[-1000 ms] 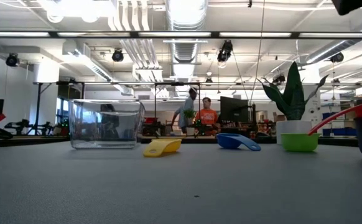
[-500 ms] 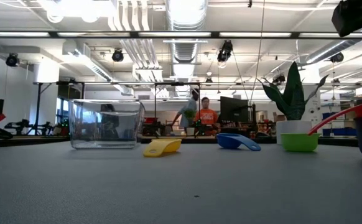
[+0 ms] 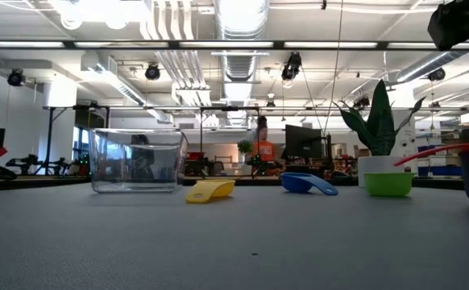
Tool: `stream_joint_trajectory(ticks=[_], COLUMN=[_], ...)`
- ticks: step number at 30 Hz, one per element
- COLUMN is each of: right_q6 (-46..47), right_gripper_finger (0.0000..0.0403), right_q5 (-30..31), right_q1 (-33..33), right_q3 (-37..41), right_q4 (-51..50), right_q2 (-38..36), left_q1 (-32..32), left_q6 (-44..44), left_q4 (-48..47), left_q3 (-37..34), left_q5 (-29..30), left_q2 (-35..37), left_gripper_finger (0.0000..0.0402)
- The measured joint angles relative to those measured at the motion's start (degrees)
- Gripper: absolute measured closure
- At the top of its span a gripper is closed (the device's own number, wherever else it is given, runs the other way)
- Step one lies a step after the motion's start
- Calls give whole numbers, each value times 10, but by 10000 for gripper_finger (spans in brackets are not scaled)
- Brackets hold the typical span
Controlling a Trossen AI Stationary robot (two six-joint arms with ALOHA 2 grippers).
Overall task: Nest measuring cups in basket
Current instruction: Stack the red measuring cup on top of the orange measuring cup
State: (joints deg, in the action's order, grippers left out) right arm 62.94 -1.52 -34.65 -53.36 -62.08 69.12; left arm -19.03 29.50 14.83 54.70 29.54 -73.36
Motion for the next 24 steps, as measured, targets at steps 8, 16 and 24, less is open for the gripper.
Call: stream_joint_trajectory(ticks=[8,16,24], right_q6=[-91,-209,-301], right_gripper_finger=[394,394,394], right_q5=[51,27,10], right_q1=[25,88,113], right_q3=[0,0,-33], right_q4=[128,196,200], right_q2=[-6,43,124], left_q1=[0,0,0], left_q6=[0,0,0], left_q4=[2,7,11], left_q3=[0,0,0], left_q5=[0,-1,-1], left_q2=[-1,-5,-5], left_gripper_finger=[389,389,389])
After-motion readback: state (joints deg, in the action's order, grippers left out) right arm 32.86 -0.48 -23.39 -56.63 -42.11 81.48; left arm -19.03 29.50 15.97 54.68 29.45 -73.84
